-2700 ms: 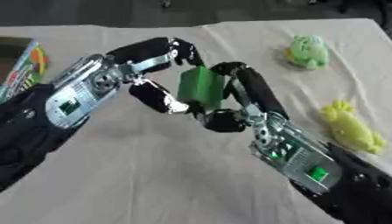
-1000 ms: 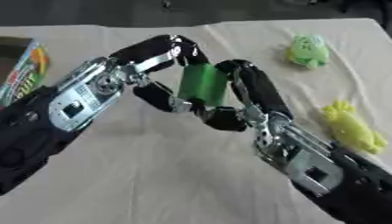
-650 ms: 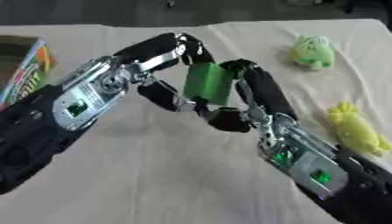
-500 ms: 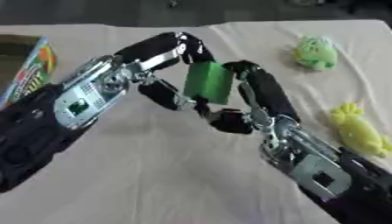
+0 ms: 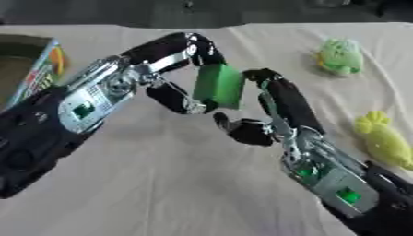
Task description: Pick up the objects with one hand, pass them to the other hand, and then place them into the box on the other side of the table.
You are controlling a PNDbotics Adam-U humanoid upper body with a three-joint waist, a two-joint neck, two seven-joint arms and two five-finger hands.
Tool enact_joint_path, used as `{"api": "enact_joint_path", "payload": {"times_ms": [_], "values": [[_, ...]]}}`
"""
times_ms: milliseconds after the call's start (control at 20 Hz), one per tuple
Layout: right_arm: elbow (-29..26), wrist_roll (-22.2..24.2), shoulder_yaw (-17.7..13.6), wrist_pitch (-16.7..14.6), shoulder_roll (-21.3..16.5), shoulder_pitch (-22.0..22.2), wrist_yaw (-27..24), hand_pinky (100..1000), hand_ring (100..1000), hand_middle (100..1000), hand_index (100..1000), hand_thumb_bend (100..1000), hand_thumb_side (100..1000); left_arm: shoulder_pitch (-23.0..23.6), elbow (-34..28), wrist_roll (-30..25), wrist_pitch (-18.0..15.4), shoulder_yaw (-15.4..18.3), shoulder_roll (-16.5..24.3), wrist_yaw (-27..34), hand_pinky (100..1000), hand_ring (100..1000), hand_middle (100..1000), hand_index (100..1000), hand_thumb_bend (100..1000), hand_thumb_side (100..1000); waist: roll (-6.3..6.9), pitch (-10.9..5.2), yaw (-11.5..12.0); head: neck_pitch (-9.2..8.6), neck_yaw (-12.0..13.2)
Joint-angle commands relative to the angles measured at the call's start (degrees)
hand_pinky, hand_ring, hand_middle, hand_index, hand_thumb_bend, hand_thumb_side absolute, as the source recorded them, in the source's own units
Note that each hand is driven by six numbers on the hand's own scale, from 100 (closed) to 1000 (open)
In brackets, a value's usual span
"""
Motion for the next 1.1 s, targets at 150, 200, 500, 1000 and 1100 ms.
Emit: {"api": "enact_joint_path", "payload": {"times_ms": [150,200,500,1000,1100], "values": [[-0.9,0.2,-0.8,0.6,-1.7,0.2,0.7,847,812,804,873,480,368,-0.6,-0.9,0.1,0.4,1.1,3.0,-0.1,666,650,519,434,325,100,-0.11,-1.52,-0.1,0.40,0.9],[-0.9,0.0,-1.0,0.6,-1.7,0.4,0.7,847,811,805,873,458,371,-0.5,-1.0,0.2,0.5,1.2,3.5,0.1,667,650,518,434,294,100,-0.07,-1.50,-0.1,0.43,1.2],[-0.9,-2.1,-1.6,0.5,-2.2,1.6,0.4,844,804,798,866,484,361,0.3,-2.5,1.1,1.3,1.7,6.7,0.6,666,649,518,437,342,100,0.04,-1.43,-0.1,0.25,3.0],[-0.9,-6.6,-3.3,0.6,-3.2,3.3,-0.9,840,790,784,851,471,331,2.9,-8.2,4.6,5.2,5.3,16.4,2.3,666,648,515,441,384,100,0.33,-1.56,0.1,-0.14,5.2],[-0.9,-7.5,-3.5,0.6,-3.4,3.5,-1.1,839,788,783,849,472,323,3.7,-10.0,5.4,6.3,6.3,18.7,2.9,666,647,515,440,393,100,0.39,-1.60,0.2,-0.19,5.7]]}}
